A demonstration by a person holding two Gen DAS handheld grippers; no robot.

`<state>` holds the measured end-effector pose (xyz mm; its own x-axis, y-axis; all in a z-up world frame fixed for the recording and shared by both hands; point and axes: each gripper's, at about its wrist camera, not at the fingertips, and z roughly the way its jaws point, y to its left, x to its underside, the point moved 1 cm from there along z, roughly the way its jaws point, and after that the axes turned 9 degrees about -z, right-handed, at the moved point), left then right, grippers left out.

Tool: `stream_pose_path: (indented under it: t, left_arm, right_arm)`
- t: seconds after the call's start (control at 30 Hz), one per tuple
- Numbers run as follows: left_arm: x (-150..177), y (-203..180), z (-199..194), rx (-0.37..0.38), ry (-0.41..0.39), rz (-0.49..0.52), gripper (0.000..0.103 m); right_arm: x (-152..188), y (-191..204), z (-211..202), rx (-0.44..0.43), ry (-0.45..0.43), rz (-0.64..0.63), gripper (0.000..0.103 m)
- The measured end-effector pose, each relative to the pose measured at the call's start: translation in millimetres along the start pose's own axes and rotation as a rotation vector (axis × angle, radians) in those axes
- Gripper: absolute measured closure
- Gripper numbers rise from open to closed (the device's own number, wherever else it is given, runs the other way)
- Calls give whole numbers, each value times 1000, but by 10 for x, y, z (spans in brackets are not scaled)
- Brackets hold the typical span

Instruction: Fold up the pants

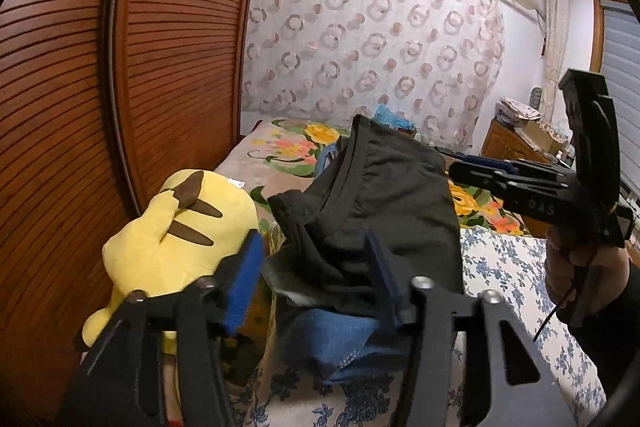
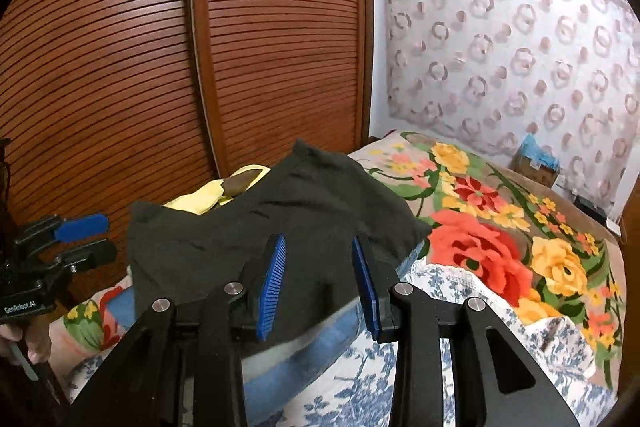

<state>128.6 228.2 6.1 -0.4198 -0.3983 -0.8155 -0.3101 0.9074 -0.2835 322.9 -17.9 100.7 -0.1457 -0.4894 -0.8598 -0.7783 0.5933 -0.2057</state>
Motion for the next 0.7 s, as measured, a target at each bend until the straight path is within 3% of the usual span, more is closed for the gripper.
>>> stream_pose_path:
  t: [0.03,0.17,0.33,0.5,0.57,0.63,0.7]
  left_arm:
    - [0,-1,-24,6,-3,1,26]
    - [-10,-41,-127,19,-12,22,21]
    - [5,-117,-232,10,-19,59,4]
    - [63,-198,-335,25,-22,81,0]
    - [89,-225,-358,29,-15,88,0]
    - [118,-254,-386,25,-15,94,0]
    - [150,-284,-402,33,-7,102,0]
  right_arm:
    - [10,19,-45,5,-3,4,67]
    - [32,104,-229,18,-11,6,67]
    - [74,223,-453,36,-26,12,65]
    - [119,335,-622,47,-31,17,47]
    - [142,367,-684,42,-34,31,29]
    - [185,387,-751,49,-40,45,21]
    - [230,404,-804,59,-43,53,20]
